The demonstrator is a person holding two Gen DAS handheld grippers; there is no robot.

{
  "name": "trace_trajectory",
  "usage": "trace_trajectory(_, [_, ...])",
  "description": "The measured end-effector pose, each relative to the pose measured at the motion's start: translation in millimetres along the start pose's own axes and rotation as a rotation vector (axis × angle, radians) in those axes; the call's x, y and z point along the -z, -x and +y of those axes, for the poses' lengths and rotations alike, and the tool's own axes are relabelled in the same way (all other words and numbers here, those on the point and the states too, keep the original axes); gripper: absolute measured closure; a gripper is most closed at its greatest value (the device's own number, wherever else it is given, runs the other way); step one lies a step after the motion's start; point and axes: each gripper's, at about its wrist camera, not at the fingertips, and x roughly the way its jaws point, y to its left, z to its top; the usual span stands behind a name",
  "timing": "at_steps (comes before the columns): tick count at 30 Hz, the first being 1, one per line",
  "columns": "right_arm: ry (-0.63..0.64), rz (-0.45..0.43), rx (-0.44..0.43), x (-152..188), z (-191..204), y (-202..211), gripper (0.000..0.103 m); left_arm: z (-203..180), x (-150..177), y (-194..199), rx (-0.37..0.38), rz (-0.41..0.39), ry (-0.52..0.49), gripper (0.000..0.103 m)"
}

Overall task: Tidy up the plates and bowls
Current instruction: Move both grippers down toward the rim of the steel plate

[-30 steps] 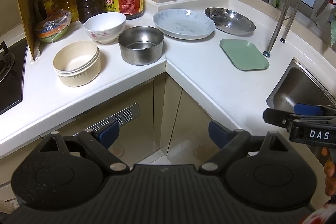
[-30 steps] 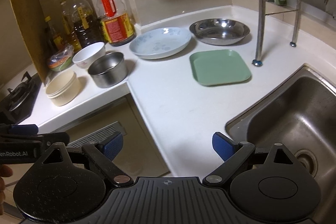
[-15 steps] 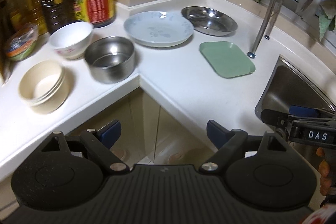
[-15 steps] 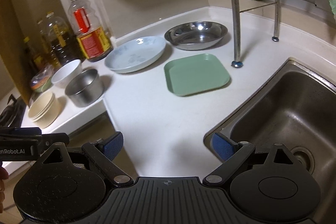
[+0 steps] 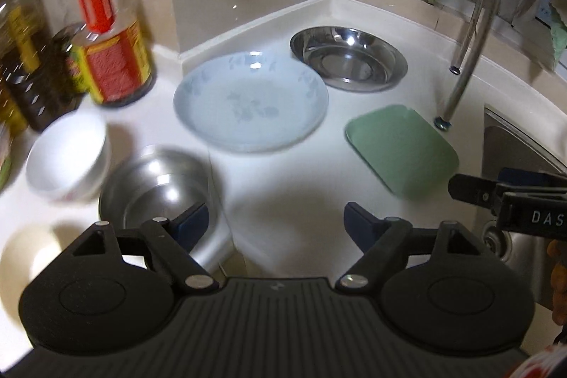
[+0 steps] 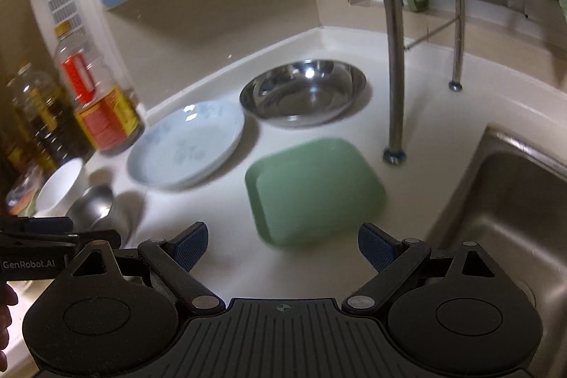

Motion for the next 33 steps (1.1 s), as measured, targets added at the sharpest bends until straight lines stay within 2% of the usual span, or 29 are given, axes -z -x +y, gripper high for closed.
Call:
trace_trajectory(8, [-0.014,-0.043,0.050,-43,16,-45,0.011,25,-59,-43,0.046,0.000,-0.052,0.022])
trace_trajectory(13, [0.000,-0.078,0.094,-67,20,-73,0.012,36,-92,-75,0.062,0.007,-0.080,0.029])
trace_trajectory(15, [0.005,-0.092,0.115,-77,20,-84,0.021,39,-104,-86,0.086,0.002,-0.085,0.035])
trace_trajectory(18, [-0.001,-0.104,0.145,-92,17,-105,0.025,41,-123,-102,0.113,0.002,-0.083,0.035])
trace_trajectory(24, [-0.066,-0.101,0.229,-116,-1,-147,0.034,30,-154,-138,0.106,-0.026,-0.130,0.037])
trace_trajectory(28, [-0.104,-0.091,0.276,-133,-12,-172,0.037,19,-170,-169,0.086,-0.002,-0.145,0.042])
trace_trajectory(29, [-0.110,-0.091,0.281,-137,-15,-178,0.037,17,-174,-176,0.087,0.010,-0.144,0.047])
trace_trajectory(33, [-0.114,-0.084,0.326,-147,-24,-195,0.038,10,-184,-201,0.087,0.035,-0.145,0.049])
